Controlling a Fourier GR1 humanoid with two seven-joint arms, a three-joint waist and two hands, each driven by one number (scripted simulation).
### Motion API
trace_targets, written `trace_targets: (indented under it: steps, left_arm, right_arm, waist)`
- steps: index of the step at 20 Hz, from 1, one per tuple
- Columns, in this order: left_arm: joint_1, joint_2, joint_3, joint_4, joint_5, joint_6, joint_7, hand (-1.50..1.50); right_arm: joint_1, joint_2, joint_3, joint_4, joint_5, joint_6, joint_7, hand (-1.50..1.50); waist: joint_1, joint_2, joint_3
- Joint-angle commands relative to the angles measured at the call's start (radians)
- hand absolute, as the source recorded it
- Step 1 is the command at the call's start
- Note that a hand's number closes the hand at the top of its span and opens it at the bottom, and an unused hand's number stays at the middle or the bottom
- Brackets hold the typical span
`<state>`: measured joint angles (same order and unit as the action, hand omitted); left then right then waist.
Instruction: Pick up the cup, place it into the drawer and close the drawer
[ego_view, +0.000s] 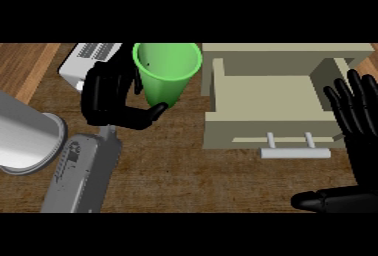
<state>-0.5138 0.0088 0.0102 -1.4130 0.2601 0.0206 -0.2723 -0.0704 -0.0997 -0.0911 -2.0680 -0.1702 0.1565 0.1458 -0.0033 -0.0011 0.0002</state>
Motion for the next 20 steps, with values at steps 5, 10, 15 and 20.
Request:
trace_targets:
  steps: [5, 10, 15, 20]
  left_arm:
    - [-0.232, -0.002, -0.018, 0.047, -0.062, 0.147, 0.151, 1.5]
    - [-0.397, -0.009, -0.082, 0.181, -0.054, 0.235, 0.156, 1.5]
    - [-0.493, -0.009, -0.074, 0.358, -0.062, 0.236, 0.13, 1.5]
    - [-0.562, -0.009, -0.12, 0.447, -0.005, 0.282, 0.136, 1.5]
  right_arm:
    - [0.052, 0.02, 0.025, -0.067, 0.02, -0.012, 0.016, -1.5]
    - [-0.061, 0.013, 0.013, 0.05, 0.026, -0.023, 0.004, -1.5]
    - [0.01, 0.027, 0.034, 0.065, 0.048, 0.005, -0.064, -1.5]
    - [0.006, 0.002, 0.013, -0.003, 0.015, 0.008, -0.005, -1.5]
  waist:
    - [-0.004, 0.0, 0.0]
    - [-0.008, 0.003, 0.0]
    - [-0.014, 0.004, 0.0]
    - [-0.017, 0.003, 0.0]
